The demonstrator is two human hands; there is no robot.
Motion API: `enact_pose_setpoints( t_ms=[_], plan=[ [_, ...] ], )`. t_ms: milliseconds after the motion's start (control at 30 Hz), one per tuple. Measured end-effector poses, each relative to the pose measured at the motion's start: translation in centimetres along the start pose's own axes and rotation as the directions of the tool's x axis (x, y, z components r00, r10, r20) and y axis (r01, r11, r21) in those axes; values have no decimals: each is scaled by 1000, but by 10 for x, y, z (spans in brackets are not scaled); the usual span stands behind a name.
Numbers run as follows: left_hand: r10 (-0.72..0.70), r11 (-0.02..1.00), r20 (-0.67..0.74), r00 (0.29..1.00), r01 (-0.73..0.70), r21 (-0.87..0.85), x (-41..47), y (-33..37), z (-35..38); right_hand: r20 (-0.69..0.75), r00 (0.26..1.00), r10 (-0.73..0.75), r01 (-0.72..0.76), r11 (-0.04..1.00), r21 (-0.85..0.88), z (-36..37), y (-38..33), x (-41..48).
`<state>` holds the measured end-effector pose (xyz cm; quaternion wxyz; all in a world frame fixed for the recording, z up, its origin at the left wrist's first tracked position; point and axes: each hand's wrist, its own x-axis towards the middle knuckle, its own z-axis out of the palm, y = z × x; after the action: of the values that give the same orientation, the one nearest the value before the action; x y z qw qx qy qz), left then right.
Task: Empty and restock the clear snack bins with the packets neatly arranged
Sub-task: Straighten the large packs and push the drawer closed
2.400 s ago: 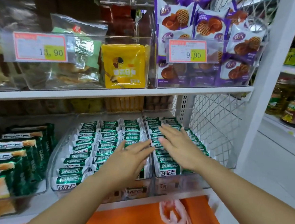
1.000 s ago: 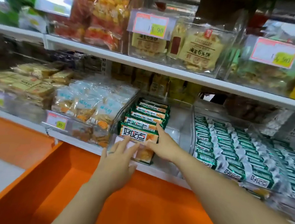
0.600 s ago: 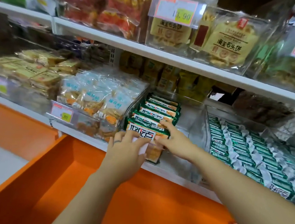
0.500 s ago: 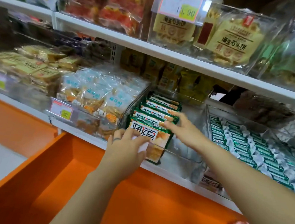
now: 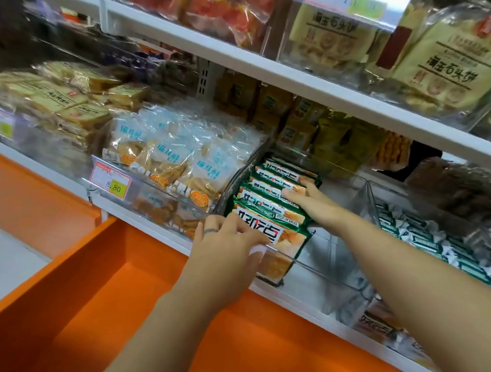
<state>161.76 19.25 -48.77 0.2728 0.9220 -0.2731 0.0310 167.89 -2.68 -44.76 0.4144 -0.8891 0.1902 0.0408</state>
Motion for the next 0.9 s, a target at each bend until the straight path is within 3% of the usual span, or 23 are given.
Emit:
enact_pose_setpoints(
  t_ms=[67,167,200,367,567,767,900],
  plan=[
    [2,1000,-9,1000,-2,-6,1,0,1,-31,999,27,-29,998,-48,-7,-2,2],
    [-2,1000,-7,1000,2,-14,0,-2,0,-301,953,44,-75,993,-93,-17,-12,14],
    [1,1000,-6,1000,-1,-13,-1,-2,0,-332,942,58,-97,990,-102,-19,-12,19],
    [18,1000,-4,1000,-18,-6,-1,-2,-1,-227,973,46,-74,990,-117,-16,-11,32],
    [32,999,-32,999,-32,-1,2,-4,1,-214,977,13,-28,997,-65,-10,-10,45],
    [24,1000,-33,999,-23,17,7,-3,8,-40,998,41,-51,963,-265,-24,-12,33],
    [37,999,-72,997,-34,40,4,-4,10,-121,968,-220,142,876,-461,-26,-14,-8]
  ],
)
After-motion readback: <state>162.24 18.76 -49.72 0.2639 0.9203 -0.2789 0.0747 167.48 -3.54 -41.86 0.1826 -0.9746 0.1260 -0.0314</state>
